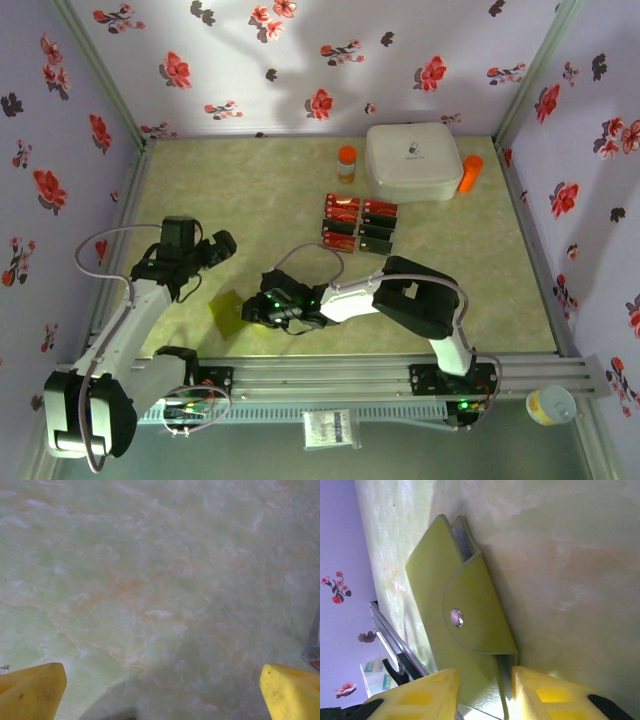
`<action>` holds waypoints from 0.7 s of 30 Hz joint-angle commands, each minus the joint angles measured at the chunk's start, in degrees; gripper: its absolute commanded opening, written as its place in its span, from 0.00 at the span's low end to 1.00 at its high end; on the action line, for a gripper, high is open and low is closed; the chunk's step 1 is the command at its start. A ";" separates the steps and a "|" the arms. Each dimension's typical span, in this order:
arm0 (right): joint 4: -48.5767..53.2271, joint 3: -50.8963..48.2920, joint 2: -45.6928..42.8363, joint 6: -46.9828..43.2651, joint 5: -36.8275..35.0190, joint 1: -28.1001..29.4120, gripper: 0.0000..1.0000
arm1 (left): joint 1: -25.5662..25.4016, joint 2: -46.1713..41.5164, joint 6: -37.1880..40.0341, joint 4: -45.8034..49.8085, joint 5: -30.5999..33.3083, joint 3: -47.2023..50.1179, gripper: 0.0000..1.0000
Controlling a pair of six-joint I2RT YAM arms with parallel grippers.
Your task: Put the credit cards into the card holder
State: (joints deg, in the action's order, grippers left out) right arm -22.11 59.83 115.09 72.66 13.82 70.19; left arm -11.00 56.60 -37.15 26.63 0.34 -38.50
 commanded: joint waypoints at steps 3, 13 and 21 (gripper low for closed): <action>-0.92 2.20 2.17 1.38 1.10 0.46 0.27 | -0.33 -0.82 1.02 -0.54 -0.66 0.79 1.00; -8.26 -0.07 3.05 4.25 2.03 -0.58 0.00 | -0.27 -0.66 0.85 -0.78 -0.97 0.82 1.00; -16.46 -8.79 -5.56 5.32 4.46 -7.56 0.00 | -0.27 -0.22 -0.28 -1.51 -5.16 -1.32 1.00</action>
State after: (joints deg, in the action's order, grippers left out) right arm -33.61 53.21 114.76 77.12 17.19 65.67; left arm -11.00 56.60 -37.17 26.17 -1.56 -38.22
